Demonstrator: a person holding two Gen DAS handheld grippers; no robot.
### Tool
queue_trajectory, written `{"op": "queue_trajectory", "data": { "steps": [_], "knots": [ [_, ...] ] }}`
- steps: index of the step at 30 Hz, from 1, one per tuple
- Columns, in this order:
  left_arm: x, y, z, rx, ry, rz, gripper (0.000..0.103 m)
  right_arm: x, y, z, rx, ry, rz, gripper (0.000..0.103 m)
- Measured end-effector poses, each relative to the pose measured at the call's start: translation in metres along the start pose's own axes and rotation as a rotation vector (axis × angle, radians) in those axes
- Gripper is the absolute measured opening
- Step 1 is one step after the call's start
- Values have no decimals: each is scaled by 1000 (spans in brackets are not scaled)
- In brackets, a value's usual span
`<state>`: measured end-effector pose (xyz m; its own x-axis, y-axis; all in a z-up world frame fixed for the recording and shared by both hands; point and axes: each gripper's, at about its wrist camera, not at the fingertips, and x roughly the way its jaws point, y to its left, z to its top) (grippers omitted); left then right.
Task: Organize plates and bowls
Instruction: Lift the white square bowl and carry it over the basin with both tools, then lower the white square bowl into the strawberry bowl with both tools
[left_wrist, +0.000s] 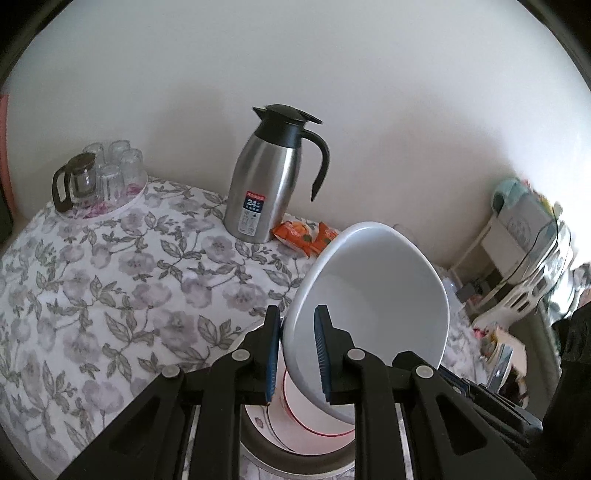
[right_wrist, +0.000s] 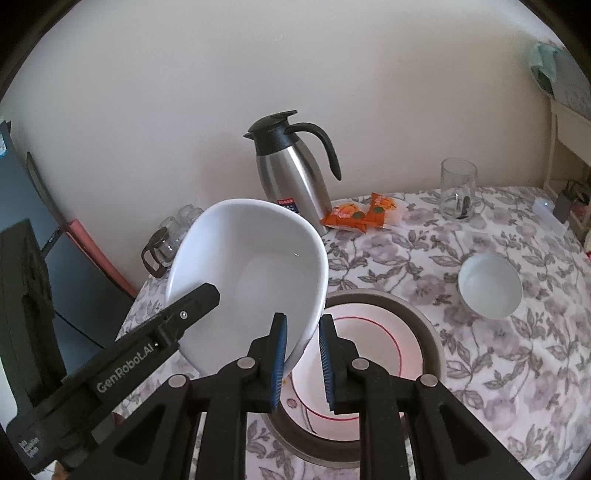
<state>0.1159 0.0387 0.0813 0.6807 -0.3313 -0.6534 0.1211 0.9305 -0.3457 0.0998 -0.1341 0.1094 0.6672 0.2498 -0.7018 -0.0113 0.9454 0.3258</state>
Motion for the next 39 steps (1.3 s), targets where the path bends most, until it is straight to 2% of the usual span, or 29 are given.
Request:
{"op": "queue_trajectory", "data": {
  "steps": [5,8,15,26,39],
  "knots": [
    [4,-14,-4,31,13,-10,19,-5,-18,-2,35,-5,13,19],
    [10,-21,-8,44,36,-17,19,-8,-24,-4,28,-6,-14,19],
    [25,-37,-20,87,93,18,19,-6,-40,-9,43,29,-33,19],
    [47,-31,-32,53,191,45,19,13,-50,-19,59,103,-41,19],
    [64,-22,-38,28,263,68,19,38,-54,-30,78,209,-55,19]
  ]
}}
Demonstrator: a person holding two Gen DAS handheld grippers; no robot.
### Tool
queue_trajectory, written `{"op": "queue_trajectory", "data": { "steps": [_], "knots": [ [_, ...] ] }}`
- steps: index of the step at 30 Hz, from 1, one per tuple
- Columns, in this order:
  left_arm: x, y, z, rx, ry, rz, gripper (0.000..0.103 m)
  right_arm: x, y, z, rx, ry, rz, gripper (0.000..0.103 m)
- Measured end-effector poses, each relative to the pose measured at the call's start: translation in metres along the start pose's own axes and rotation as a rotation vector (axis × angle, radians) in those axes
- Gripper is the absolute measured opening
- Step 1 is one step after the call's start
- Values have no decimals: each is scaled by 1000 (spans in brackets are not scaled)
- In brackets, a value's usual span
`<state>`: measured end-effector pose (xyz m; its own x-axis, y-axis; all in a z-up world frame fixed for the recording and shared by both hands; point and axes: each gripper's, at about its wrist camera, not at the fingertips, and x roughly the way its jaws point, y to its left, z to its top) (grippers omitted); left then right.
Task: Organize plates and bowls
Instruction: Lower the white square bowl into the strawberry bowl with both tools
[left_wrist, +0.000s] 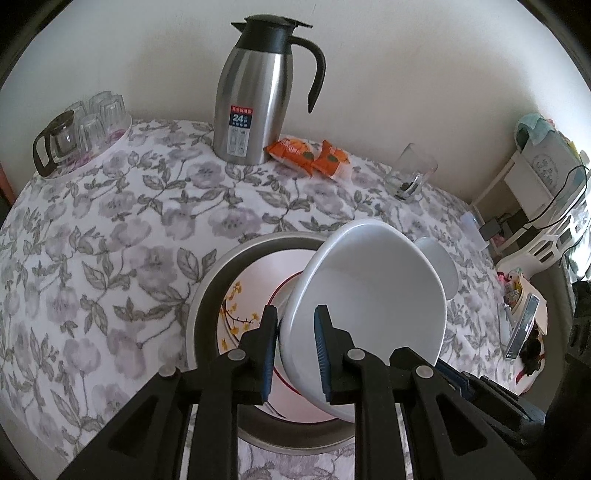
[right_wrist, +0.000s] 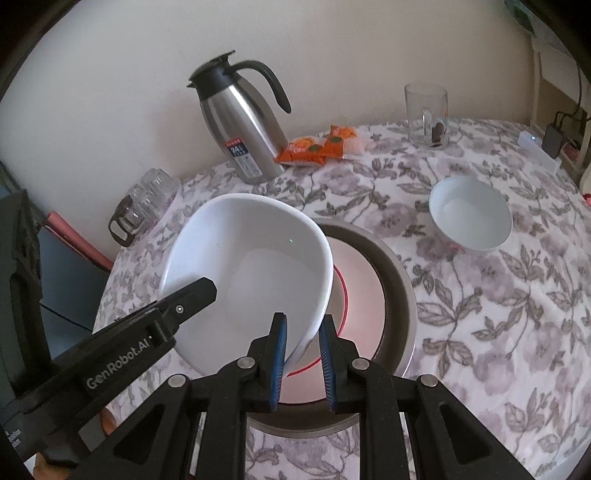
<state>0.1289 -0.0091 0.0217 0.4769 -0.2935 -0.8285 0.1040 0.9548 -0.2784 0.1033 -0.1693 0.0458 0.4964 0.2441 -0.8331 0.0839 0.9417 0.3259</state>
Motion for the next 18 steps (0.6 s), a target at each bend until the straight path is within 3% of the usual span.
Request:
{"op": "queue_trajectory", "data": {
  "steps": [18],
  "knots": [
    [15,6,-4,-27,65,-3,19,11,-4,-1,23,41,-6,20]
  ]
}}
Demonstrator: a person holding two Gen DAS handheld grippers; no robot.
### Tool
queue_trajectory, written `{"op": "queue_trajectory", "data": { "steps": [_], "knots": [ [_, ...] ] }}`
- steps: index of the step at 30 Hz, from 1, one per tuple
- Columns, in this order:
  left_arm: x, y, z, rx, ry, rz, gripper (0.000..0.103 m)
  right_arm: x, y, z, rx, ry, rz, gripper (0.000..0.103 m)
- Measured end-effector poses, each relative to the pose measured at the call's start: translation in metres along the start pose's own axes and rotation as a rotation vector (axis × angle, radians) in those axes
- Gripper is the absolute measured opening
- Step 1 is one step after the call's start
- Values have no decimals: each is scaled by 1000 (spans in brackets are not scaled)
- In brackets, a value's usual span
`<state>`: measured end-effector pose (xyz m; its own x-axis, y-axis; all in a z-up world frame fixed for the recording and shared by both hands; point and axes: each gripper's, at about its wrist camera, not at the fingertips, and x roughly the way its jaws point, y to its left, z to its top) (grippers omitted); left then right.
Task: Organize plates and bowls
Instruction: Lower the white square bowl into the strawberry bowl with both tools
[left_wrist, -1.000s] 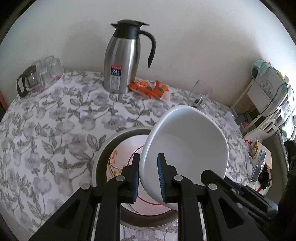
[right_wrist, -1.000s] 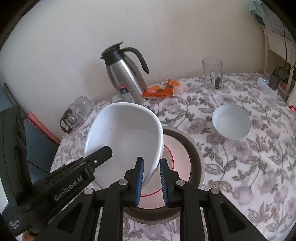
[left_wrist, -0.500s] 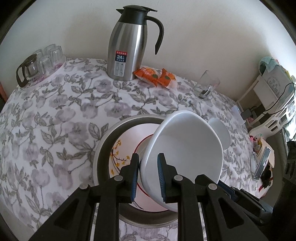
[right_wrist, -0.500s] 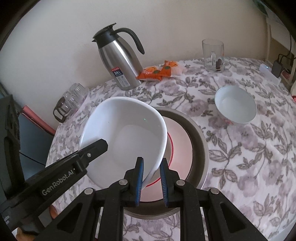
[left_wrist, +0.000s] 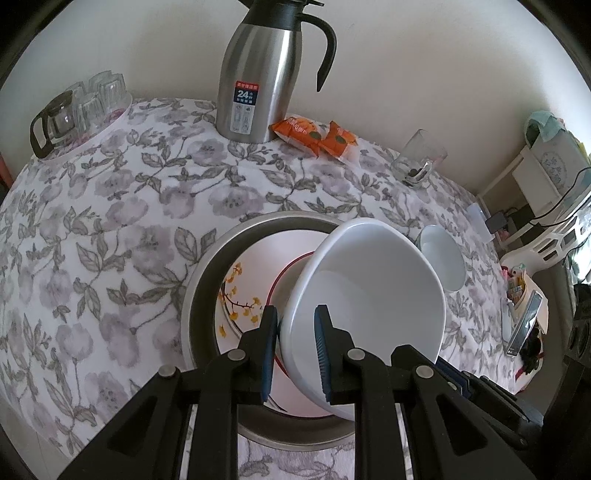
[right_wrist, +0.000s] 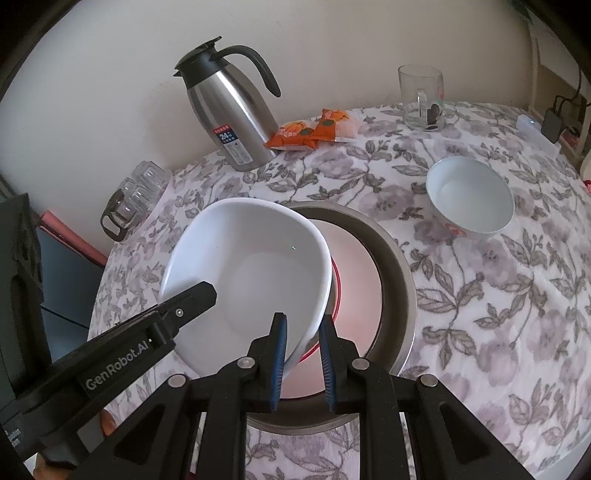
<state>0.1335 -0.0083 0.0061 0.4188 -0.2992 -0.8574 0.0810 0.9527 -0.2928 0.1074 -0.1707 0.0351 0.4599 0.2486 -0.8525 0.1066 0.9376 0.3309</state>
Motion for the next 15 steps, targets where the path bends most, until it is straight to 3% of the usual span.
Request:
{"op": "queue_trajectory", "data": {
  "steps": [15],
  "knots": [
    [1,9,2,-41,-2,-27,19,7,-3,0,8,18,-10,22]
  ]
}}
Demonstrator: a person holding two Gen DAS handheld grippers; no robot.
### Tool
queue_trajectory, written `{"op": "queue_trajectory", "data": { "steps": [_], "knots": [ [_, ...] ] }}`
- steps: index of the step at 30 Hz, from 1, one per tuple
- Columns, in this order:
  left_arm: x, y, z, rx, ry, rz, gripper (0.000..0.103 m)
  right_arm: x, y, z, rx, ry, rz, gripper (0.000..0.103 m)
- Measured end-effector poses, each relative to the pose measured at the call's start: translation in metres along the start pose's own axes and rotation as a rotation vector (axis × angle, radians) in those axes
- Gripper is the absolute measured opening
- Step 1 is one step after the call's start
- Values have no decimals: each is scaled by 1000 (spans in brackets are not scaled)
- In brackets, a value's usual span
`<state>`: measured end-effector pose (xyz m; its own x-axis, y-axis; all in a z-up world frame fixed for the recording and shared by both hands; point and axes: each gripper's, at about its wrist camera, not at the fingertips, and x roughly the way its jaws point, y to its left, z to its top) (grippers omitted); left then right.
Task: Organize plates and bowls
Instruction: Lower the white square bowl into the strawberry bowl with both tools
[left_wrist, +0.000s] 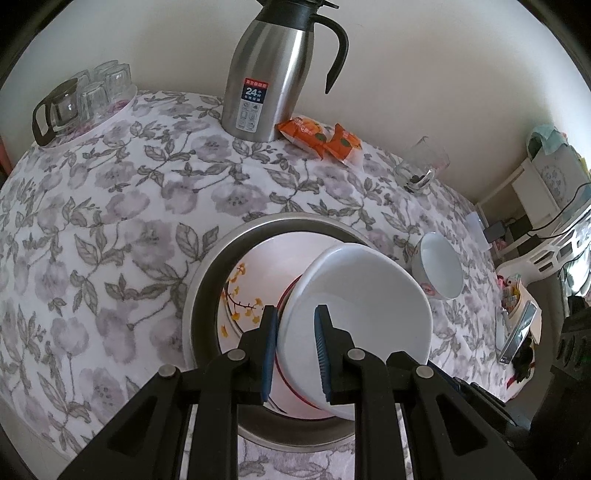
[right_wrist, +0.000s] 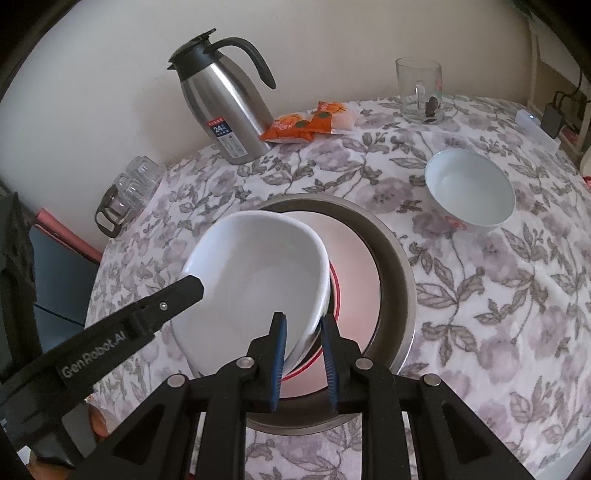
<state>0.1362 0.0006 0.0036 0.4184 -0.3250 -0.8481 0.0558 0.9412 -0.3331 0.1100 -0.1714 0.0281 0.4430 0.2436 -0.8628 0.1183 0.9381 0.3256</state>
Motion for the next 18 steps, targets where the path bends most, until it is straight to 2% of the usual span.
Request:
{"op": "queue_trajectory", "data": {
  "steps": [18],
  "knots": [
    [-1,7,2,-27,-34,0,19,-9,-3,3,13,-26,27,22]
  ]
}}
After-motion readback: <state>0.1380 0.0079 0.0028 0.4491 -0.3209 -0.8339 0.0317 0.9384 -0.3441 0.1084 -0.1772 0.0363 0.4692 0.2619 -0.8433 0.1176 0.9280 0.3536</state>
